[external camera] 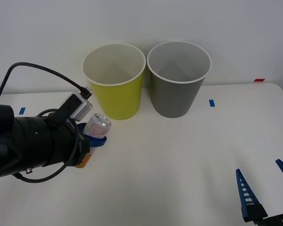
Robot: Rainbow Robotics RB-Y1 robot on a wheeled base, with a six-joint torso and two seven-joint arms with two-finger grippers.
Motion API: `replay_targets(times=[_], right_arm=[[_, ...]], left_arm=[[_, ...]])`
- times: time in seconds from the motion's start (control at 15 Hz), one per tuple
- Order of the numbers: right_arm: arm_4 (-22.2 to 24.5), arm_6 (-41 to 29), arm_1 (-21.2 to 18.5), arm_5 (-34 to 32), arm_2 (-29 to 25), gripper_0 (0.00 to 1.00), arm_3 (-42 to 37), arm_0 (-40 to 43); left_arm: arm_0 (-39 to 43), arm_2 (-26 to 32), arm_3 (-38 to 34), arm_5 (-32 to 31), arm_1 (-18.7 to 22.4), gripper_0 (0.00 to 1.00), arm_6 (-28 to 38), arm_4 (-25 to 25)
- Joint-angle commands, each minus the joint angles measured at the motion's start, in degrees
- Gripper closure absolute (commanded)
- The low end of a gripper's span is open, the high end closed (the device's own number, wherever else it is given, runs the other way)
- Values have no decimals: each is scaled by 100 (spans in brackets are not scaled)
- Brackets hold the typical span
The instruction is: Put cans in the gray bin and PET bottles in the light green bin.
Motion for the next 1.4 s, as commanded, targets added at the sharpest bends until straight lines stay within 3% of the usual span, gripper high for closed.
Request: replay_targets(times=[0.07,0.33,0.53,0.87,1.07,1.4], right_arm=[[0,0,0,0,0,8,0,0],[0,0,0,0,0,8,0,0],[0,0,0,0,0,8,0,0],[0,0,0,0,0,8,0,0],[0,0,0,0,0,8,0,0],[0,0,0,0,0,8,0,0]], left_arm=[[6,755,-149,-96,-184,100,-84,527],[-134,1371,-445,-96,-290,100,-155,738],[-372,1995,-445,-236,-395,100,-163,1379],[-802,2540,-445,-755,-465,100,-155,1450],[-960,2522,-445,-1010,-562,100,-146,1423],[-1514,1784,-35,-1810,-571,100,-67,905]])
